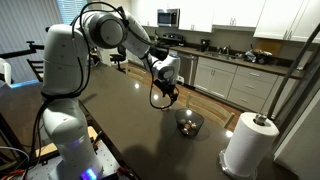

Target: Move the basket to the right, pick up all the objects from the table and put them in the basket

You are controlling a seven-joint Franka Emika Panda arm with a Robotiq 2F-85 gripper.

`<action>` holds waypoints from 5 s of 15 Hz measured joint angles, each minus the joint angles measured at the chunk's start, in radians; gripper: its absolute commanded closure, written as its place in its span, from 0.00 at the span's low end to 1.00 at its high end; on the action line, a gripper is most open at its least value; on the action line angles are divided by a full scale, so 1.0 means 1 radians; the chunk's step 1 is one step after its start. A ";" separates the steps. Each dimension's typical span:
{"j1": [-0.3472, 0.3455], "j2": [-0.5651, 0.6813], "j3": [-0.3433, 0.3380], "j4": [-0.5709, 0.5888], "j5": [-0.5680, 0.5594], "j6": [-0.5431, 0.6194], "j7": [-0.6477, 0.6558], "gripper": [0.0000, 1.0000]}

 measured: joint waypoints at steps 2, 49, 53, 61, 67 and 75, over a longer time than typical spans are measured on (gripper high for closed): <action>0.012 0.014 0.011 -0.002 -0.002 -0.001 -0.019 0.00; 0.037 0.475 0.057 0.452 -0.059 -0.117 -0.165 0.66; 0.037 0.477 0.056 0.463 -0.059 -0.119 -0.165 0.92; 0.046 0.480 0.057 0.465 -0.059 -0.119 -0.165 0.93; 0.047 0.473 0.054 0.466 -0.059 -0.119 -0.165 0.53; 0.047 0.469 0.043 0.478 -0.060 -0.119 -0.165 0.03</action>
